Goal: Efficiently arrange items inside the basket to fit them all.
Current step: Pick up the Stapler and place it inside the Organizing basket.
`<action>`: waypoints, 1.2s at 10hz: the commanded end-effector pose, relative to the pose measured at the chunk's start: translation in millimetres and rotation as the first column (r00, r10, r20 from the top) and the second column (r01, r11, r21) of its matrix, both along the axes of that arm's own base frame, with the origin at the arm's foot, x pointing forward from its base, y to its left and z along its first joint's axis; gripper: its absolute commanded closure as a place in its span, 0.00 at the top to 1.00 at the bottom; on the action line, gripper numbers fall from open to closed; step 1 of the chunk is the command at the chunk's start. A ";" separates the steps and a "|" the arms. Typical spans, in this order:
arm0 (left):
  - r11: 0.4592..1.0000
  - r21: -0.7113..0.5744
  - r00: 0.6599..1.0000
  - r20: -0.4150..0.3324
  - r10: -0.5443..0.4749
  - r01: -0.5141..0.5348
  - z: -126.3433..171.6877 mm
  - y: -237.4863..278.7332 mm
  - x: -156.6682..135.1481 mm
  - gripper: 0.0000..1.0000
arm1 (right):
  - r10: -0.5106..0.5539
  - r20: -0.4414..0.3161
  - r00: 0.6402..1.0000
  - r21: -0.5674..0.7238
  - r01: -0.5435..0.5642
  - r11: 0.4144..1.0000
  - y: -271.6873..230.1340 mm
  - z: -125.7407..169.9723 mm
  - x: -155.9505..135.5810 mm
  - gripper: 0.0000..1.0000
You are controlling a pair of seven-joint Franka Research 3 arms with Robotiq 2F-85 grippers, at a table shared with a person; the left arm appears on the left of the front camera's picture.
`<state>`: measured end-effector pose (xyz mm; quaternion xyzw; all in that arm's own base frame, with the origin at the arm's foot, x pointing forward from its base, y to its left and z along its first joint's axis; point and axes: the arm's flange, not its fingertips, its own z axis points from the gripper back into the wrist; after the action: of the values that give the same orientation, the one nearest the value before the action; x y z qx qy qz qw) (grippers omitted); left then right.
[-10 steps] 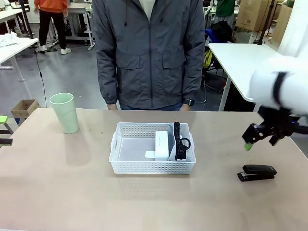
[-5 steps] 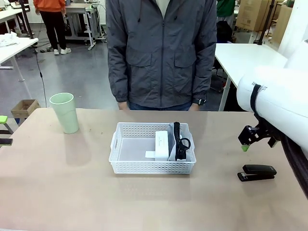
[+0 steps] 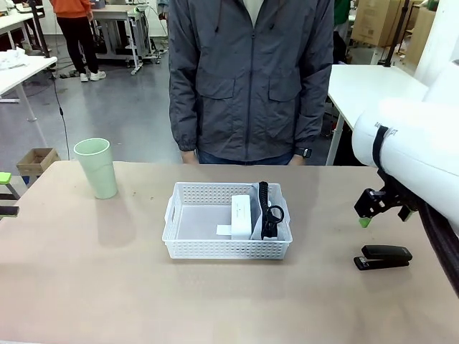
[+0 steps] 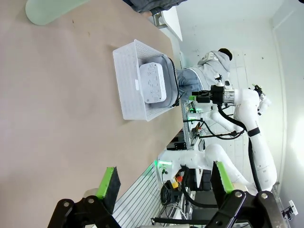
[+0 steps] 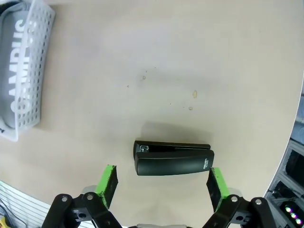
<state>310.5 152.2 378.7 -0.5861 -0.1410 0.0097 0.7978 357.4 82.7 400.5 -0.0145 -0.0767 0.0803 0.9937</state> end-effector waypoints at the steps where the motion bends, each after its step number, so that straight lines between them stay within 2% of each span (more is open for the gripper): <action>1: 1.000 -0.005 1.000 0.021 0.007 -0.007 0.8 -0.9 -3.0 1.00 | 0.147 -0.013 0.989 -0.027 -0.147 0.989 -16.1 -3.1 -5.8 1.00; 2: 1.000 -0.005 1.000 0.021 0.007 -0.007 0.8 -0.9 -3.0 1.00 | 0.218 -0.019 0.976 -0.062 -0.219 0.974 -19.0 -6.5 -11.3 1.00; 3: 1.000 -0.005 1.000 0.021 0.007 -0.007 0.8 -0.9 -3.0 1.00 | 0.421 -0.007 0.907 -0.231 -0.411 0.882 -20.9 -13.7 -22.4 1.00; 4: 1.000 -0.005 1.000 0.021 0.007 -0.007 0.8 -0.9 -3.0 1.00 | 0.643 -0.006 0.766 -0.229 -0.627 0.745 -26.5 -17.5 -34.6 1.00; 5: 1.000 -0.005 1.000 0.021 0.007 -0.007 0.8 -0.9 -3.0 1.00 | 0.685 0.008 0.728 -0.186 -0.672 0.716 -32.6 -17.5 -36.3 1.00; 6: 1.000 -0.005 1.000 0.021 0.007 -0.007 0.8 -0.9 -3.0 1.00 | 0.777 0.013 0.629 -0.130 -0.769 0.625 -42.7 -20.5 -39.3 1.00; 7: 1.000 -0.005 1.000 0.021 0.007 -0.007 0.8 -0.9 -3.0 1.00 | 0.872 -0.027 0.489 -0.079 -0.870 0.486 -51.5 -26.3 -43.4 1.00; 8: 1.000 -0.005 1.000 0.021 0.007 -0.007 0.8 -0.9 -3.0 1.00 | 0.904 -0.073 0.421 -0.027 -0.907 0.420 -58.6 -33.4 -45.1 1.00; 9: 1.000 -0.005 1.000 0.021 0.007 -0.007 0.8 -0.9 -3.0 1.00 | 0.911 -0.089 0.403 0.021 -0.914 0.406 -64.5 -39.5 -44.7 1.00; 10: 1.000 -0.005 1.000 0.021 0.007 -0.007 0.8 -0.9 -3.0 1.00 | 0.936 -0.107 0.336 0.034 -0.939 0.341 -68.5 -46.5 -48.4 1.00; 11: 1.000 -0.005 1.000 0.021 0.007 -0.007 0.8 -0.9 -3.0 1.00 | 0.966 -0.089 0.244 0.015 -0.969 0.246 -70.3 -50.3 -54.6 1.00; 12: 1.000 -0.005 1.000 0.021 0.007 -0.007 0.8 -0.9 -3.0 1.00 | 0.976 -0.072 0.204 0.001 -0.979 0.204 -70.5 -53.0 -58.8 1.00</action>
<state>310.4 152.4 378.7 -0.5860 -0.1412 0.0100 0.7979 356.4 23.3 375.4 0.0324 -0.0283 0.6652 0.7455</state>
